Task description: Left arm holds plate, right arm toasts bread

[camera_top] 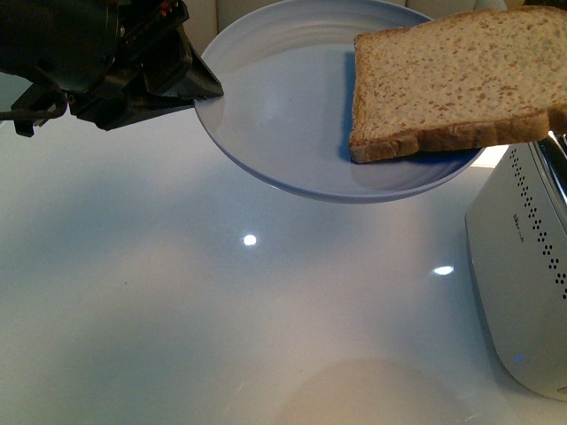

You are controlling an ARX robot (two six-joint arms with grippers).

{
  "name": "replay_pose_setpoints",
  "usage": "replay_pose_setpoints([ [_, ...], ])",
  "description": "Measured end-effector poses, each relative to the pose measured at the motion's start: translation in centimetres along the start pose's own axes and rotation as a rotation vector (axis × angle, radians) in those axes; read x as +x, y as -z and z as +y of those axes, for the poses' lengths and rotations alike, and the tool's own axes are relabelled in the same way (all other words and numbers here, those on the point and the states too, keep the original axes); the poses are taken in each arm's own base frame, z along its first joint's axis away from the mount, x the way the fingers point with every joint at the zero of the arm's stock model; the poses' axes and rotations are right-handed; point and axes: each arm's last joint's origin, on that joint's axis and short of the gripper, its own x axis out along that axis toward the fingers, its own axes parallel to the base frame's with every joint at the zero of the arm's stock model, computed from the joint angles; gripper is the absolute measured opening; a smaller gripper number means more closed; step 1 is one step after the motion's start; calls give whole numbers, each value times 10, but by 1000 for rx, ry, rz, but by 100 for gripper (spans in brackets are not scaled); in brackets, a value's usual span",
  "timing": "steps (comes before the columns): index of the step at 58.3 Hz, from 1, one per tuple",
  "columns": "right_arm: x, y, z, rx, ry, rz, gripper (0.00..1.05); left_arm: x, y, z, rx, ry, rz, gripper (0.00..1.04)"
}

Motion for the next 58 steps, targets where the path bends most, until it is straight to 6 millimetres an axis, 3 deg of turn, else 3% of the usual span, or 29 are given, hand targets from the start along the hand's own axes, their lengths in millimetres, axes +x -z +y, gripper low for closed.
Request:
replay_pose_setpoints([
  [29, 0, 0, 0, 5, 8, 6, 96, 0, 0, 0, -3, -3, -2, 3],
  [37, 1, 11, 0, 69, 140, 267, 96, 0, 0, 0, -3, -3, -3, 3],
  [43, 2, 14, 3, 86, 146, 296, 96, 0, 0, 0, -3, -3, -3, 3],
  [58, 22, -20, 15, 209, 30, 247, 96, 0, 0, 0, -3, -3, -4, 3],
])
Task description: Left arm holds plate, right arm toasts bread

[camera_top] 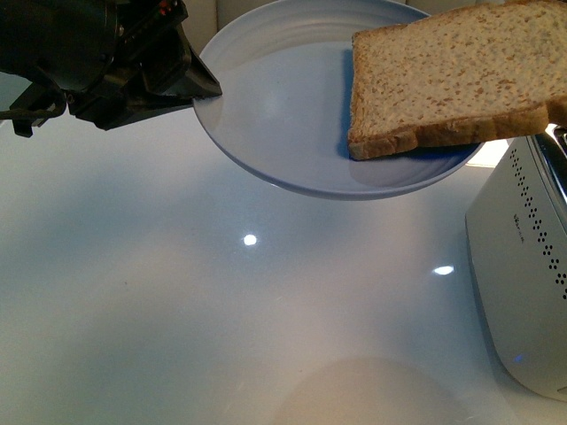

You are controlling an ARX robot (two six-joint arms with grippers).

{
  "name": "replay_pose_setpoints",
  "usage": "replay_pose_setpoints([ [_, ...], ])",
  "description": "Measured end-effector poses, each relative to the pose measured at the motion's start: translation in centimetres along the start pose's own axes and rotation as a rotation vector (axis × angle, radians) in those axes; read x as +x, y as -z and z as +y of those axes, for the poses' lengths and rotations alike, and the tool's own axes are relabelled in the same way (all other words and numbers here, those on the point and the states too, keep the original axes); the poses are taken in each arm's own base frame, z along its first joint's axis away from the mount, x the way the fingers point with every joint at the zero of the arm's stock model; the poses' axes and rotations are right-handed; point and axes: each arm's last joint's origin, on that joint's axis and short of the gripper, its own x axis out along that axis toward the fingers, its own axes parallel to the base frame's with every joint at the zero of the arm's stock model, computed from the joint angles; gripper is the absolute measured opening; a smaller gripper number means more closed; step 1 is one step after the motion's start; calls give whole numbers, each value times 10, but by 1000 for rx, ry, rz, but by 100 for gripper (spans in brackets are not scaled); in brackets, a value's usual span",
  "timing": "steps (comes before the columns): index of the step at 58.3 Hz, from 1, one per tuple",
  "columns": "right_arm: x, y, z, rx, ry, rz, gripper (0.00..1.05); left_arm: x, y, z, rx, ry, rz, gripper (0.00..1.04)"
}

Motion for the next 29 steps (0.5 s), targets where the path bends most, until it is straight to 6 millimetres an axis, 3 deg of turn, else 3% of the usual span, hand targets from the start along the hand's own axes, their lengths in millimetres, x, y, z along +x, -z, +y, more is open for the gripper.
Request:
replay_pose_setpoints([
  [8, 25, -24, 18, 168, -113, 74, 96, 0, 0, 0, 0, -1, -1, 3],
  [29, 77, -23, 44, 419, -194, 269, 96, 0, 0, 0, 0, -1, -1, 3],
])
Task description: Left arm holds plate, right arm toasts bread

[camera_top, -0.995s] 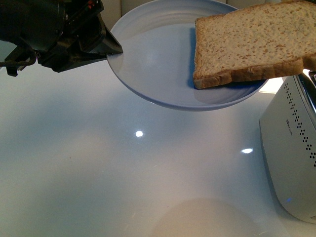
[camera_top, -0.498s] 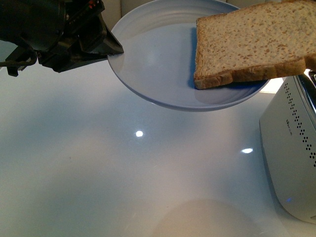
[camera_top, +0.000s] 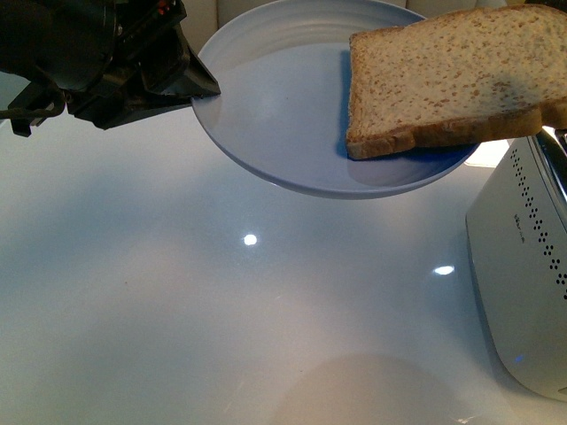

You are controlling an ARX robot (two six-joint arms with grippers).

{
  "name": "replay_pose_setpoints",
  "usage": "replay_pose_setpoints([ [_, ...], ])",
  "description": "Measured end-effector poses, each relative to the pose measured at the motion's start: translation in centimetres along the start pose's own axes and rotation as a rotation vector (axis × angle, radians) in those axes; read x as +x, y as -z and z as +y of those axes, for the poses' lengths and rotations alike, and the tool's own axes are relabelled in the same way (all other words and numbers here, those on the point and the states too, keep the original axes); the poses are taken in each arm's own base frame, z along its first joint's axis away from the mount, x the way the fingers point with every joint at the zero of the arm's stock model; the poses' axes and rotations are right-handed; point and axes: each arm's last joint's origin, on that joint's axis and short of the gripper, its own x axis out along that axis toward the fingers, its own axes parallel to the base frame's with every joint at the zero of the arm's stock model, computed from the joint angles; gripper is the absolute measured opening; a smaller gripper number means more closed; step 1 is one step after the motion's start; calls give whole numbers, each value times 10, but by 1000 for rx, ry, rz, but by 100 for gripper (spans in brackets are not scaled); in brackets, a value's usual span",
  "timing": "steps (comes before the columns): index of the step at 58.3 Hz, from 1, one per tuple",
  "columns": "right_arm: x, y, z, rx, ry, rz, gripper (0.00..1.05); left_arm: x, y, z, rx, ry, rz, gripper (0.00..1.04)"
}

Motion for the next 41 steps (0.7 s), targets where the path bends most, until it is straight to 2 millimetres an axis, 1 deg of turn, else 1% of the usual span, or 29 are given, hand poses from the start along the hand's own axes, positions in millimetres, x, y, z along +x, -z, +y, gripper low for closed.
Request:
replay_pose_setpoints([
  [10, 15, 0, 2, 75, -8, 39, 96, 0, 0, 0, 0, 0, 0, 3],
  [24, 27, 4, 9, 138, -17, 67, 96, 0, 0, 0, 0, 0, 0, 3],
  [28, 28, 5, 10, 144, -17, 71, 87, 0, 0, 0, 0, 0, 0, 3],
  [33, 29, 6, 11, 150, -20, 75, 72, 0, 0, 0, 0, 0, 0, 3],
  [36, 29, 6, 12, 153, -20, 75, 65, 0, 0, 0, 0, 0, 0, 3],
  [40, 29, 6, 12, 163, -19, 76, 51, 0, 0, 0, -2, 0, 0, 3],
  [41, 29, 6, 12, 165, -19, 76, 49, 0, 0, 0, -2, 0, 0, 3],
])
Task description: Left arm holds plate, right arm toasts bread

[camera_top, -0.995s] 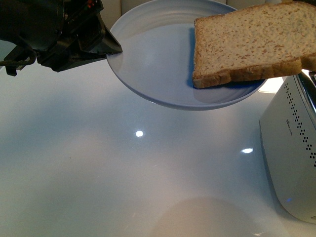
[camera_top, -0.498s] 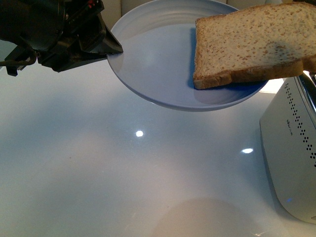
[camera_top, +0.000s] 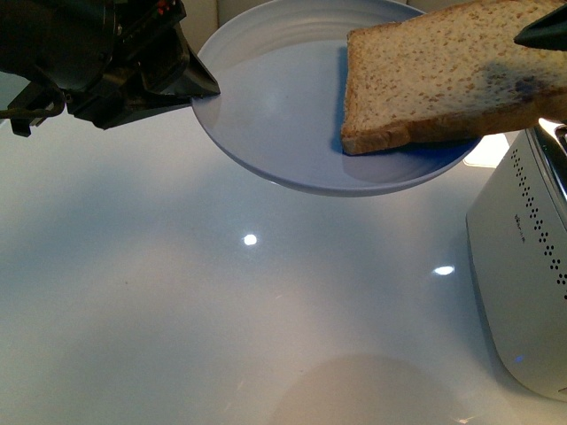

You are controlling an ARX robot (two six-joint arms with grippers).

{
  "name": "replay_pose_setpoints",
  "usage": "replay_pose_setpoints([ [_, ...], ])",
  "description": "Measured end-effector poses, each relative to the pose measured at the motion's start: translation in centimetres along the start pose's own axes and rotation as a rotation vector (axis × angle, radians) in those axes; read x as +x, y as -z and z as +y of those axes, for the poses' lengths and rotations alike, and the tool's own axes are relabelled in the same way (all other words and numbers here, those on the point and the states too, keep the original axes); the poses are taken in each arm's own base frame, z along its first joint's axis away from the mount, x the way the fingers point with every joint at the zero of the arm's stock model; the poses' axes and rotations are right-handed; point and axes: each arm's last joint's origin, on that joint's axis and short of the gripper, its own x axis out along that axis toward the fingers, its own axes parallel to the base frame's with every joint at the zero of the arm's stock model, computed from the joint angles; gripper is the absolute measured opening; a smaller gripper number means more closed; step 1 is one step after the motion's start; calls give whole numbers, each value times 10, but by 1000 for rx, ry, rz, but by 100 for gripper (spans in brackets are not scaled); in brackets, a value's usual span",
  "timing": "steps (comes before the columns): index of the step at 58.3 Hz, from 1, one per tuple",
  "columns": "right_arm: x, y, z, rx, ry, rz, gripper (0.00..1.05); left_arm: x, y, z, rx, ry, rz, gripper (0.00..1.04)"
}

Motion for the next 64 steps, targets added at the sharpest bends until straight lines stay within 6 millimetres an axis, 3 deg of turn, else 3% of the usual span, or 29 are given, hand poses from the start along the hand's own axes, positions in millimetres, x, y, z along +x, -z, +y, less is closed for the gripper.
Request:
replay_pose_setpoints([
  [16, -7, -5, 1, 39, -10, -4, 3, 0, 0, 0, 0, 2, 1, 3],
  [29, -34, -40, 16, 28, -59, -132, 3, 0, 0, 0, -1, 3, 2, 3],
  [36, -65, -66, 24, -72, -60, -282, 3, 0, 0, 0, -2, 3, 2, 3],
  [44, -94, -82, 21, -210, -3, -407, 3, 0, 0, 0, -2, 3, 2, 3],
  [52, -107, -88, 13, -421, 124, -488, 3, 0, 0, 0, -1, 3, 2, 3],
  [64, -99, -76, -8, -688, 228, -433, 3, 0, 0, 0, -2, 3, 2, 3],
])
